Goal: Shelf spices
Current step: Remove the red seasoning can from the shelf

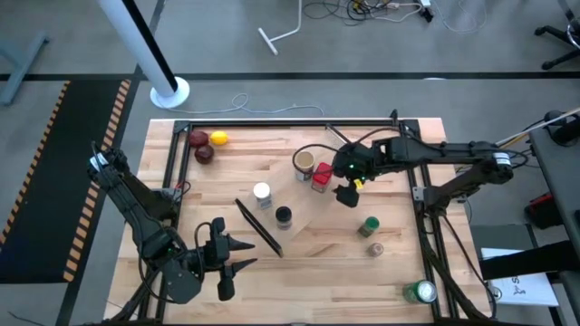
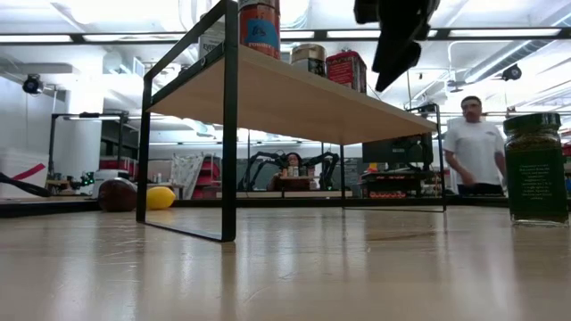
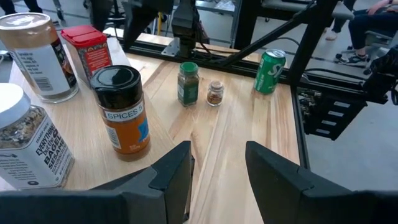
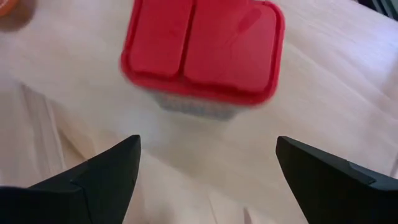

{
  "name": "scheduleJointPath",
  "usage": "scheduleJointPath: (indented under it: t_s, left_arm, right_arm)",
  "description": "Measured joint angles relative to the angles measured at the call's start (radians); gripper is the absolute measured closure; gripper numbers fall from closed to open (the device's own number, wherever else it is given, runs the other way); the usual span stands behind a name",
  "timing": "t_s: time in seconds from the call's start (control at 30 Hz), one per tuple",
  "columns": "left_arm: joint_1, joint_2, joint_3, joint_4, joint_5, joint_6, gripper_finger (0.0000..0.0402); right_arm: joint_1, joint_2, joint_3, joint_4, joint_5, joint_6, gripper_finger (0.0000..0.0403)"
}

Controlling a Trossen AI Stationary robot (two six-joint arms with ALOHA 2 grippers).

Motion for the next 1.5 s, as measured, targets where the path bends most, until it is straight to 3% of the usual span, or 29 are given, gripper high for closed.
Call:
scheduleJointPath:
  t_s: [0.33, 0.8, 1.5]
  left_arm:
    - [0.0, 0.0, 0.0, 0.0, 0.017, -0.006, 0.026]
    - [0.0, 0.0, -0.004, -0.001, 0.026, -0.007, 0.026]
    - [0.0, 0.0, -0.005, -0.001, 0.036, -0.01, 0.026]
  right_arm:
    - [0.0, 0.073, -0.008, 0.114, 0.008, -0.074, 0.0052]
    - [0.0, 0.078, -0.008, 0.226, 0.009, -0.084, 0.0052]
    - [-0.001, 0.143, -0.008, 0.279, 0.009, -0.089, 0.0056]
